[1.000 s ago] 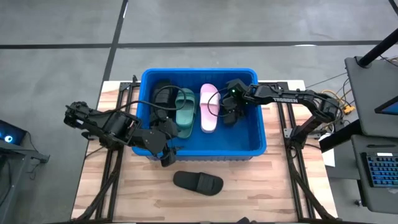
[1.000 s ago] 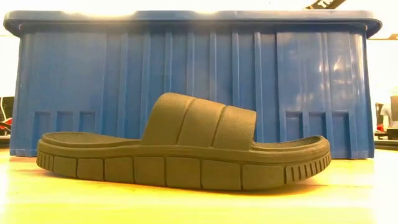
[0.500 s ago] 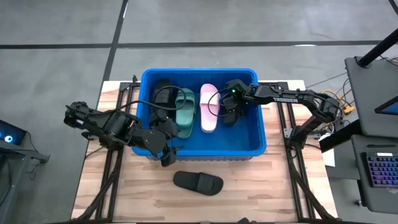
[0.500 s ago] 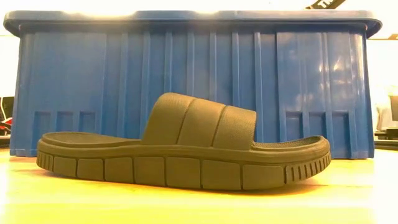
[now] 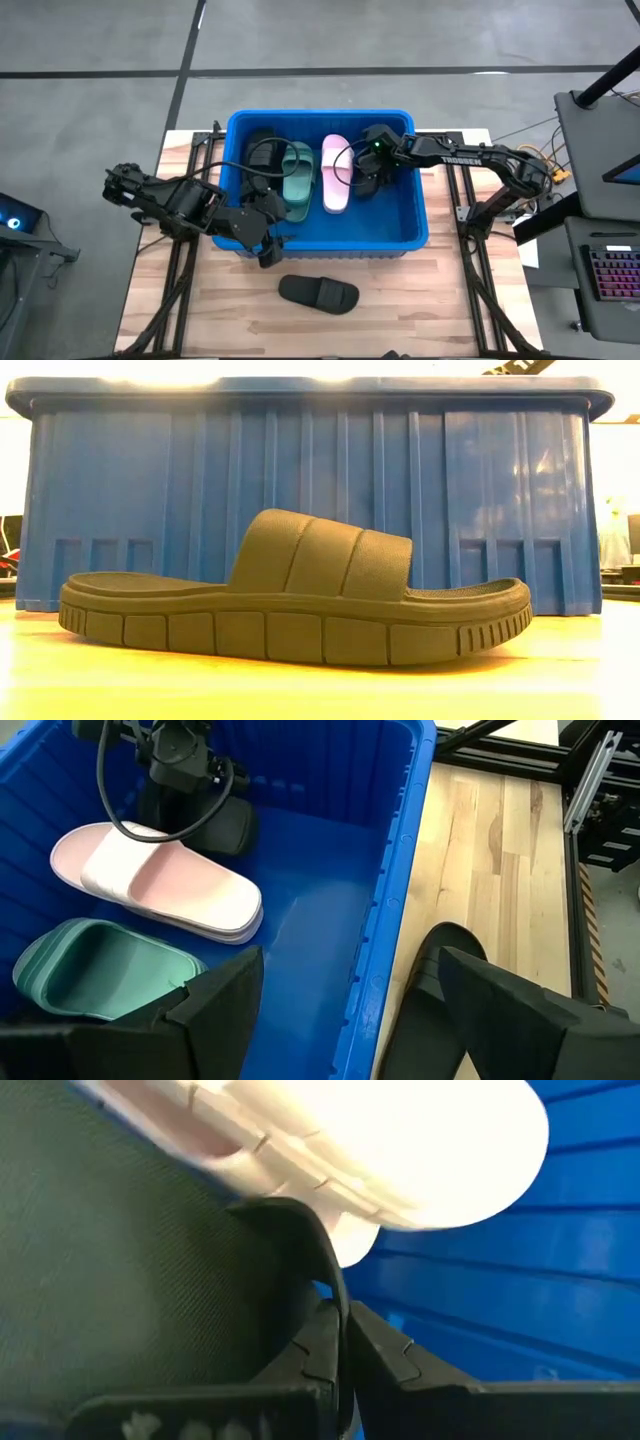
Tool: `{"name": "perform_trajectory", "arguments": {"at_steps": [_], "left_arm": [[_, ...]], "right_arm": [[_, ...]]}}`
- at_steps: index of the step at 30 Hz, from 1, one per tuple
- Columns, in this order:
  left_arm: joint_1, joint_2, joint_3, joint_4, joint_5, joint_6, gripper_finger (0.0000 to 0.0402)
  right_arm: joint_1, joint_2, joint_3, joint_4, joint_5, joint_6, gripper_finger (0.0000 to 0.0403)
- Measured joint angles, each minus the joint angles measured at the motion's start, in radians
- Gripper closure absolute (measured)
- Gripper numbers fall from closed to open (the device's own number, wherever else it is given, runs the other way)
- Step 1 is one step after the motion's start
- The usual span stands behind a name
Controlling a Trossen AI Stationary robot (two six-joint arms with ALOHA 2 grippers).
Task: Pick and place slides into bin
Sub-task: Put the black slipper into the blue bin
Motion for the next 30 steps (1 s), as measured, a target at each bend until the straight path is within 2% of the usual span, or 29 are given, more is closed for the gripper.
{"name": "perform_trajectory", "arguments": {"at_steps": [12, 17, 23, 30], "left_arm": [[0.0, 0.0, 0.0, 0.0, 0.0, 0.001, 0.0119], [0.0, 0.0, 0.0, 0.0, 0.0, 0.001, 0.0119], [0.0, 0.0, 0.0, 0.0, 0.0, 0.001, 0.0119], [0.0, 0.0, 0.0, 0.0, 0.0, 0.0, 0.0119]], "right_arm": [[0.0, 0.021, 0.002, -0.009, -0.001, 0.003, 0.0394], [0.0, 0.021, 0.002, -0.07, 0.004, 0.005, 0.039], [0.0, 0.021, 0.001, -0.101, 0.009, 0.065, 0.036], [0.0, 0.021, 0.002, -0.105, 0.008, 0.093, 0.0304]]}}
